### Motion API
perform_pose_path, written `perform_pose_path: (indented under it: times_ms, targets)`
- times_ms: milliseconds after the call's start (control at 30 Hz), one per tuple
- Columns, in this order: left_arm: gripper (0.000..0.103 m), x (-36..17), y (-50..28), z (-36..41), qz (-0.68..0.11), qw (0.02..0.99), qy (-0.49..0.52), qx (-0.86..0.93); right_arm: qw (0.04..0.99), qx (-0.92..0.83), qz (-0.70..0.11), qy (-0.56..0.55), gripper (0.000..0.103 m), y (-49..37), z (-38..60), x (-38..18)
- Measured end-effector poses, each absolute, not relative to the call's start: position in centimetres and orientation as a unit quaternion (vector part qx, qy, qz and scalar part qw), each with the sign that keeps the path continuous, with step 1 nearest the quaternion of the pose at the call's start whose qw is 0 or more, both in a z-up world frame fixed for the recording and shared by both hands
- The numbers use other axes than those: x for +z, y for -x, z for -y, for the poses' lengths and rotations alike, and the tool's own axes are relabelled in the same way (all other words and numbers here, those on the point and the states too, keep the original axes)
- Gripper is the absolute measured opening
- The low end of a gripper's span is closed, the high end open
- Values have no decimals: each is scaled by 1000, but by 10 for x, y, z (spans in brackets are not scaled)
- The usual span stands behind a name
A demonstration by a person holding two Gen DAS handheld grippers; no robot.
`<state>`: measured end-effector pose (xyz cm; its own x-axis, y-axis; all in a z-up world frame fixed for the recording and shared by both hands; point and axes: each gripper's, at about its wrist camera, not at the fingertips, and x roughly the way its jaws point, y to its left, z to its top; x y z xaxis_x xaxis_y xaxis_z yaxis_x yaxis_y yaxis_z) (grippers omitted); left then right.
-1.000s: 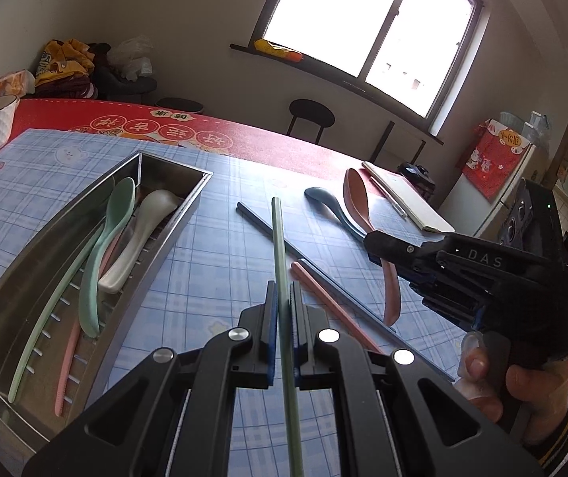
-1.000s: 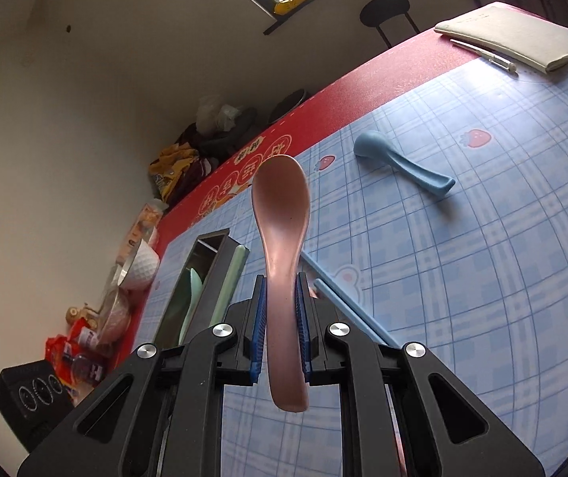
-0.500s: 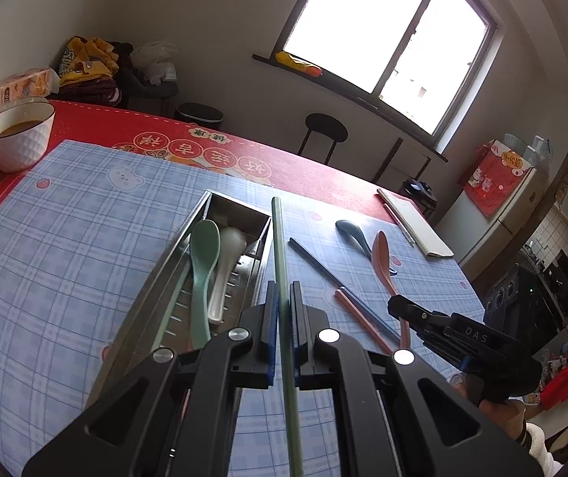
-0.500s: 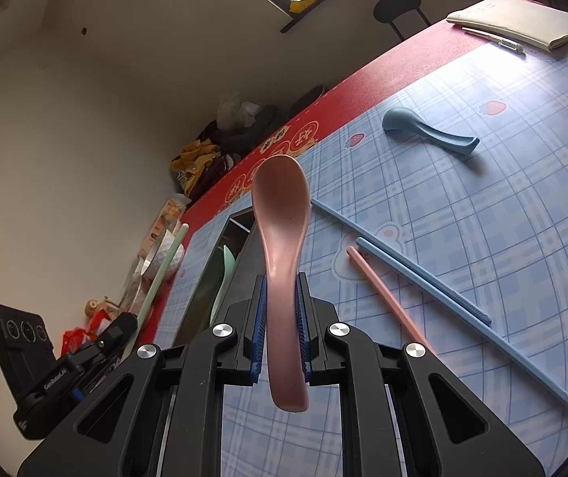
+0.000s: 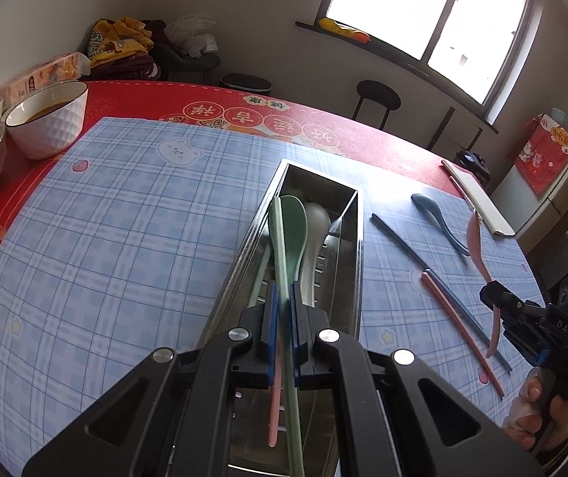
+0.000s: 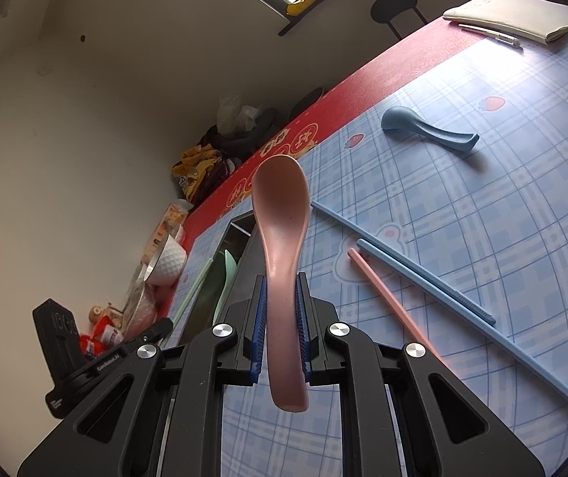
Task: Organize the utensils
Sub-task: 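Lower the green chopstick into the steel caddy and open the left tool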
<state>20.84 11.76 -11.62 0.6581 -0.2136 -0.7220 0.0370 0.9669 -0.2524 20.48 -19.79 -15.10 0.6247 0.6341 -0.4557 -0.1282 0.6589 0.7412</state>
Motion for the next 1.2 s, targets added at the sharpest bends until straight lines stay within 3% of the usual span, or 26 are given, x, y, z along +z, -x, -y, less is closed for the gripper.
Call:
perform_pose_path:
  times_ms: [633, 1200]
  targets:
    - [6, -128, -239, -110, -480, 872, 72, -68, 826, 237, -370, -353, 14, -206, 203, -155]
    - [4, -119, -237, -91, -466, 881, 9, -83, 821, 234, -383, -351, 14, -209, 197, -157]
